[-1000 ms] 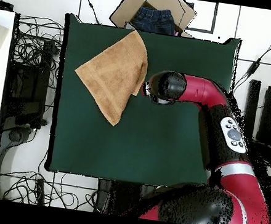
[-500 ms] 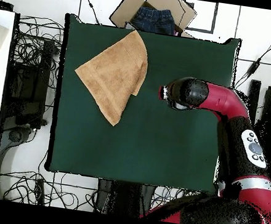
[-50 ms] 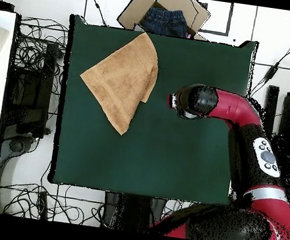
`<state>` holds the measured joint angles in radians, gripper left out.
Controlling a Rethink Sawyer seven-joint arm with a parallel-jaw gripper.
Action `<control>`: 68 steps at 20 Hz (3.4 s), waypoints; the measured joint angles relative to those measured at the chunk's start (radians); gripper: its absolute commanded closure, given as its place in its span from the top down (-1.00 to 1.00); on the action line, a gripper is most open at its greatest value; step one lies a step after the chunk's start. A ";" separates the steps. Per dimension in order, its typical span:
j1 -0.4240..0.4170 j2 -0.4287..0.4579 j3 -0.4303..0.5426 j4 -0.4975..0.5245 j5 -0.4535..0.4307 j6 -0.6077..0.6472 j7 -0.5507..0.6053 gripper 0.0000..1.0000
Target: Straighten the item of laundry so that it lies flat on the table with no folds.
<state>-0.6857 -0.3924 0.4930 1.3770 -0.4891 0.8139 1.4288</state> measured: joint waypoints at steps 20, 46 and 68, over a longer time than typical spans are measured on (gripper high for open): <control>0.111 -0.053 -0.022 0.040 0.080 -0.012 0.000 -1.00; 0.366 0.047 -0.246 0.012 0.204 -0.241 0.002 -1.00; 0.390 0.112 -0.295 -0.088 0.363 -0.138 0.003 -1.00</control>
<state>-0.2961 -0.2805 0.1983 1.2891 -0.1259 0.6755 1.4315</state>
